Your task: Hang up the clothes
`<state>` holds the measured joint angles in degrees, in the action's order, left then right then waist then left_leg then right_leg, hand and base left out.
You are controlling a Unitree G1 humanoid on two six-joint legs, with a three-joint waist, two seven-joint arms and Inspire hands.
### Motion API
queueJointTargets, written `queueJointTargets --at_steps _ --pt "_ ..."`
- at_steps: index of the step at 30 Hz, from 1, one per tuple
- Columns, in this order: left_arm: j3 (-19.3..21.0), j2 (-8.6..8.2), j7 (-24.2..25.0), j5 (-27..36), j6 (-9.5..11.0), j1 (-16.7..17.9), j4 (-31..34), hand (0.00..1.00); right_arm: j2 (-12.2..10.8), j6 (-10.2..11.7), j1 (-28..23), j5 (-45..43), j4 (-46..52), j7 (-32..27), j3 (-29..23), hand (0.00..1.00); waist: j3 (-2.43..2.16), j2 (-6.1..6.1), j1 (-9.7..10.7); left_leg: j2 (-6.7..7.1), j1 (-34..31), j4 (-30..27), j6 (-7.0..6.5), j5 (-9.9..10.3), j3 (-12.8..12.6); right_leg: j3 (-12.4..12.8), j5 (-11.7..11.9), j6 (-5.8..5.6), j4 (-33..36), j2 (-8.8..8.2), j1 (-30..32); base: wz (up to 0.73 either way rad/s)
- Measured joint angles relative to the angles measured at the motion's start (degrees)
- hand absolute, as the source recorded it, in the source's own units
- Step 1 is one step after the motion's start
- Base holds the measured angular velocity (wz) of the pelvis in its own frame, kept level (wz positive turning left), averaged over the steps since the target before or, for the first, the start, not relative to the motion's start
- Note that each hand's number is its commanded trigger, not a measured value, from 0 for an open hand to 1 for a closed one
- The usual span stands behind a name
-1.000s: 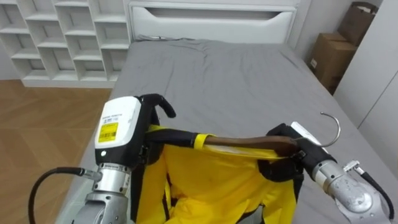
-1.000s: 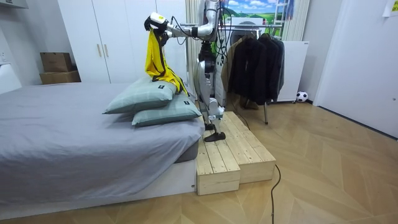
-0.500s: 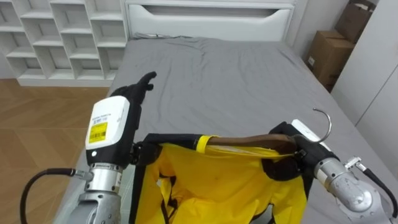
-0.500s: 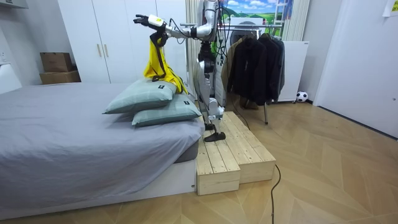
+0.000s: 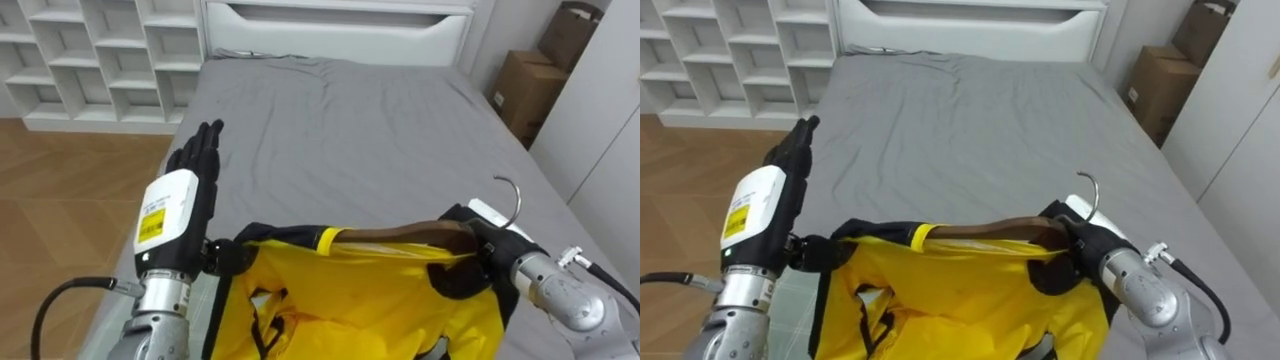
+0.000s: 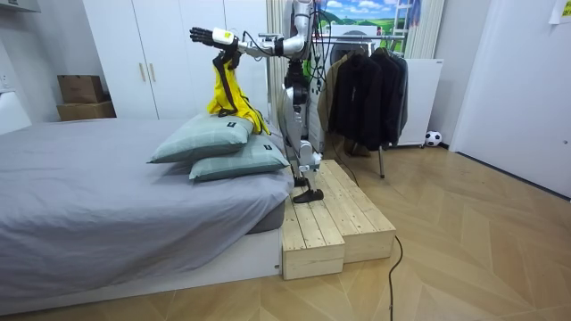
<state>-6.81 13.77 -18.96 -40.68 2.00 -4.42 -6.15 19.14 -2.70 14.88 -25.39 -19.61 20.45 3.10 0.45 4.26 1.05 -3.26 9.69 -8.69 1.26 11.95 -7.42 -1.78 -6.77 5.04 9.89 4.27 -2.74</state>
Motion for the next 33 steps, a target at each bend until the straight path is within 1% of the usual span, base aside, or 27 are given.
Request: queueJointTargets --at_steps 2,5,7,10,12,13,15,17,18,19,20,21,23,24,26,29,33 --pt "0.04 0.00 0.43 0.09 -0.09 0.28 0.00 0.00 0.36 -0.15 0.00 -0.12 -0.28 0.32 0.00 1.00 -0.04 0.13 0.01 0.01 0.01 0.00 0.00 0.00 -0.07 0.05 0.00 0.00 0.09 0.00 0.08 0.00" --pt "0.36 -0.01 0.96 1.19 -0.18 0.61 -0.32 0.00 0.67 -1.13 0.00 -0.07 -0.32 0.81 0.00 1.00 -0.11 0.59 -0.21 -0.01 -0.18 0.01 -0.01 0.00 0.07 0.04 -0.02 0.01 0.62 0.04 0.62 -0.03" --pt "0.86 -0.05 1.29 1.96 -0.45 0.86 -0.92 0.00 0.68 -1.16 0.00 -0.79 -0.31 1.44 0.00 1.00 -0.19 0.79 -0.40 -0.02 -0.18 0.02 -0.01 -0.01 0.21 0.05 -0.03 0.02 0.74 0.05 0.69 -0.02" --pt "3.11 -0.74 1.88 1.95 -0.57 2.22 -1.45 0.00 0.68 -1.19 -0.01 -3.25 -0.19 2.02 -0.02 1.00 -0.24 0.84 -0.58 0.00 -0.10 0.01 -0.01 -0.01 0.18 0.11 -0.02 0.02 0.86 0.03 0.67 0.00" --pt "5.68 -1.05 1.88 2.78 -1.05 2.46 -3.68 0.00 0.93 -2.14 -0.01 -4.19 -0.19 2.28 -0.19 1.00 -0.33 0.85 -1.43 -0.01 -0.06 -0.05 -0.01 -0.01 0.16 0.05 -0.02 0.02 1.02 0.03 0.65 0.00" --pt "6.56 -1.09 1.87 3.06 -1.20 2.79 -4.17 0.00 1.04 -2.33 -0.01 -4.19 -0.19 2.30 -0.31 1.00 -0.33 0.85 -1.54 -0.01 -0.07 -0.05 -0.01 -0.01 0.15 0.07 -0.02 0.02 1.02 0.01 0.63 0.06" --pt "9.58 -1.07 1.53 3.93 -1.33 5.36 -6.41 0.00 1.20 -2.42 -0.08 -4.16 -0.19 2.30 -1.27 1.00 -0.42 0.79 -1.57 -0.01 -0.05 -0.12 -0.01 -0.01 0.43 -0.08 -0.02 0.02 1.00 -0.03 0.49 0.06" --pt "11.12 -1.13 1.52 5.17 -1.86 7.23 -7.85 0.00 1.20 -2.42 -0.18 -4.14 -0.19 2.30 -2.15 1.00 -0.47 0.89 -1.64 0.02 -0.24 -0.15 -0.01 -0.01 0.83 -0.37 -0.02 0.02 0.91 -0.09 0.50 0.08" --pt "11.53 -1.19 1.41 5.14 -1.92 7.66 -8.48 0.00 1.20 -2.42 -0.24 -4.14 -0.19 2.30 -2.45 1.00 -0.51 0.94 -1.68 0.04 -0.37 -0.19 -0.01 -0.01 1.00 -0.53 -0.03 0.01 0.81 -0.14 0.50 0.13" --pt "12.05 -1.19 0.84 5.15 -1.92 7.84 -10.63 0.00 1.22 -2.43 -0.29 -4.14 -0.19 2.29 -3.02 1.00 -0.54 0.99 -1.88 0.08 -0.52 -0.27 -0.01 -0.01 1.09 -0.71 -0.03 0.01 0.79 -0.20 0.57 0.04" --pt "12.82 -1.26 0.62 5.14 -1.96 8.10 -12.52 0.00 1.23 -2.43 -0.33 -4.28 0.09 2.29 -3.30 1.00 -0.55 0.98 -2.52 0.08 -0.51 -0.39 -0.01 -0.01 0.83 -0.40 -0.03 0.01 0.86 -0.15 0.74 0.00" --pt "13.32 -1.36 0.62 5.15 -1.97 8.44 -13.09 0.00 1.24 -2.43 -0.41 -4.44 0.29 2.30 -3.44 1.00 -0.56 0.98 -2.78 0.07 -0.50 -0.38 -0.01 -0.01 0.62 -0.26 -0.03 0.01 0.88 -0.11 0.75 -0.09" --pt "14.83 -1.62 0.55 5.15 -2.04 10.80 -14.00 0.00 1.24 -2.47 -0.71 -4.37 0.57 2.34 -4.72 1.00 -0.60 0.93 -3.07 0.05 -0.50 -0.38 -0.01 -0.01 0.44 -0.22 -0.02 0.00 0.81 -0.09 0.71 -0.02" --pt "15.08 -1.64 0.46 5.15 -2.05 11.49 -14.44 0.00 1.24 -2.50 -0.75 -4.43 0.57 2.33 -5.10 1.00 -0.65 0.83 -3.06 0.05 -0.47 -0.39 -0.01 0.00 0.43 -0.23 -0.01 0.00 0.79 -0.10 0.66 0.00" --pt "15.20 -1.86 -0.70 5.70 -2.05 13.58 -17.52 0.00 1.22 -2.51 -1.73 -4.39 0.89 1.63 -6.58 1.00 -0.91 0.42 -3.13 0.07 -0.22 -0.38 -0.01 0.00 0.40 -0.23 0.00 0.00 0.88 -0.14 0.36 0.00" --pt "15.98 -2.27 -1.61 6.34 -2.05 15.32 -21.51 0.00 1.22 -2.51 -3.49 -4.40 2.48 0.40 -7.23 1.00 -0.90 0.34 -3.16 0.01 0.35 -0.22 -0.01 0.00 0.28 -0.13 0.00 -0.01 0.73 -0.06 -0.15 -0.01" --pt "16.40 -3.21 -3.05 7.45 -1.95 17.51 -24.41 0.00 1.00 -2.55 -5.53 -4.53 6.43 0.01 -9.16 1.00 -0.83 0.18 -3.03 0.00 0.62 0.05 -0.01 0.00 0.06 -0.08 -0.02 -0.02 0.71 -0.02 -0.24 -0.01"
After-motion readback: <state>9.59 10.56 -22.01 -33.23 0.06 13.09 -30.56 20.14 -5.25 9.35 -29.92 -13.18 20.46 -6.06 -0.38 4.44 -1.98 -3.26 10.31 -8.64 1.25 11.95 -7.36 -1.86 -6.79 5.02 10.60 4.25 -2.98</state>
